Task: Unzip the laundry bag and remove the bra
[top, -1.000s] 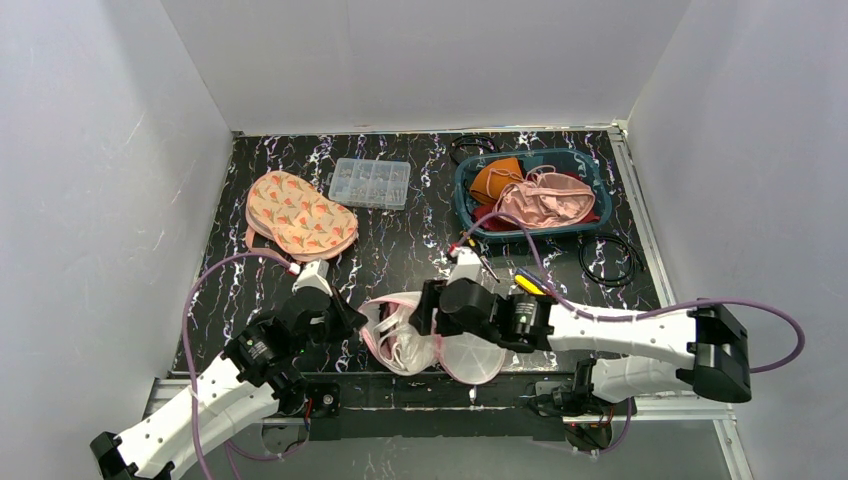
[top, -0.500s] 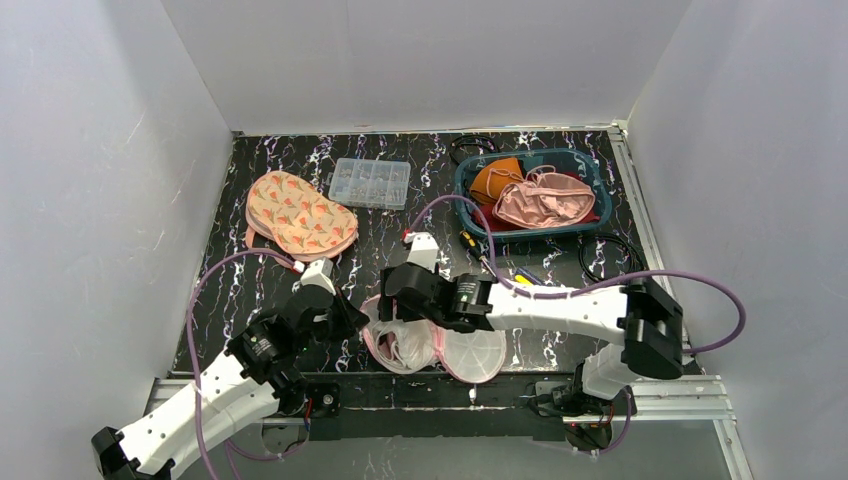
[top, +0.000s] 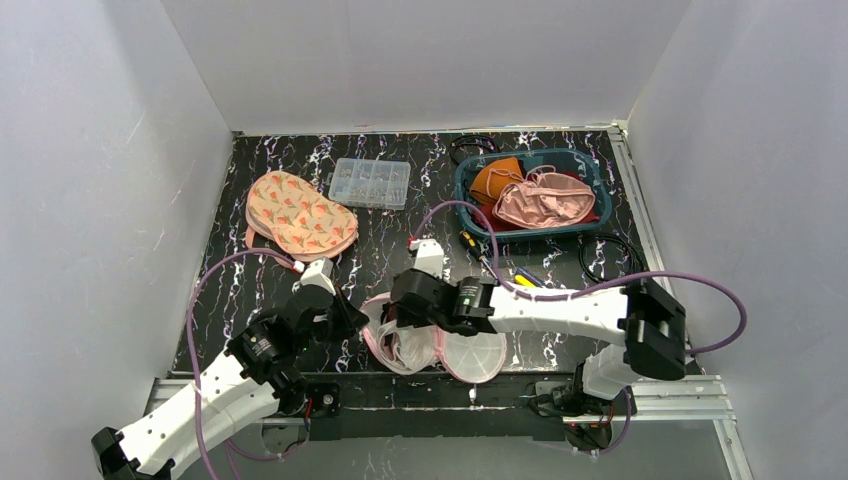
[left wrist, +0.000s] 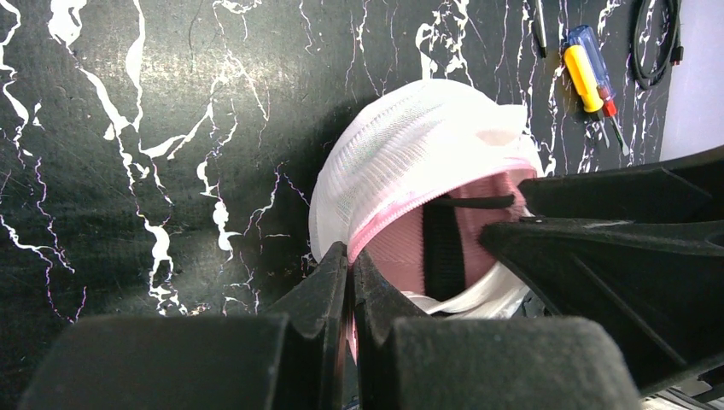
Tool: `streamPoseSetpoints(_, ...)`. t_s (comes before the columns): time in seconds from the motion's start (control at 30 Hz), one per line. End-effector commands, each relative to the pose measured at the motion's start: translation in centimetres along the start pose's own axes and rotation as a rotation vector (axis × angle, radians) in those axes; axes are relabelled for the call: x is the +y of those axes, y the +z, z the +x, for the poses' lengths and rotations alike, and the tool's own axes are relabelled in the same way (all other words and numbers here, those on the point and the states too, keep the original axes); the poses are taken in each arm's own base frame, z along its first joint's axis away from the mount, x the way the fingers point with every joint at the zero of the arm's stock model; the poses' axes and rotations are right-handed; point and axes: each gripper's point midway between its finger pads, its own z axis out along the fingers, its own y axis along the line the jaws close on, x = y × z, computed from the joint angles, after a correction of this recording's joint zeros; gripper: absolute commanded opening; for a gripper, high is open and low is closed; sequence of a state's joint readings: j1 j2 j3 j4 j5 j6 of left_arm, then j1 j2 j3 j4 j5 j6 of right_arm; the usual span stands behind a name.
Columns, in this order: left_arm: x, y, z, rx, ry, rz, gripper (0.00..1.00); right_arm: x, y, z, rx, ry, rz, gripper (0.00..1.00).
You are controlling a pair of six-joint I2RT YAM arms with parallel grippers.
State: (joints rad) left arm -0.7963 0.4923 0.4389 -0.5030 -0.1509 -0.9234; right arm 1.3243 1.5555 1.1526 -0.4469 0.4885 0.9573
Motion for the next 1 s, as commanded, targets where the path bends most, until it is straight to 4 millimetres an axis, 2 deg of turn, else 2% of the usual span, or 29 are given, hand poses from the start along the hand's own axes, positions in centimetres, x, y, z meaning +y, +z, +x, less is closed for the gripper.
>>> streamPoseSetpoints(0.0,-0.2,-0.6,-0.9,-0.034,0.012,-0.002,0.0,-1.2,-2.1,-0.1,-0.011,0.011,-0.021,0.58)
streamPoseSetpoints(0.13,0.0,-0.5,-0.8,-0.036,0.01,-0.009,0.0,-1.9,-2.9,0.4,-0.008,0.038,-0.045,0.54)
streamPoseSetpoints(0.47,0.0,-0.5,-0.7,-0.027,0.006,-0.009,0.0,-1.7,-3.4,1.4,0.009,0.092,-0.121,0.5)
streamPoseSetpoints(0.63,-0.5,-0.4,-0.5,-0.019,0.001,0.014,0.0,-1.5,-3.2,2.1,0.021,0.12,-0.164,0.3)
streamPoseSetpoints(0.83,-0.8,-0.4,-0.3,-0.007,0.0,0.027,0.0,-1.7,-3.4,2.4,0.02,0.139,-0.184,0.22)
streamPoseSetpoints(0.97,-0.6,-0.3,-0.2,-0.008,-0.009,0.025,0.0,-2.2,-3.7,3.0,0.024,0.134,-0.202,0.09)
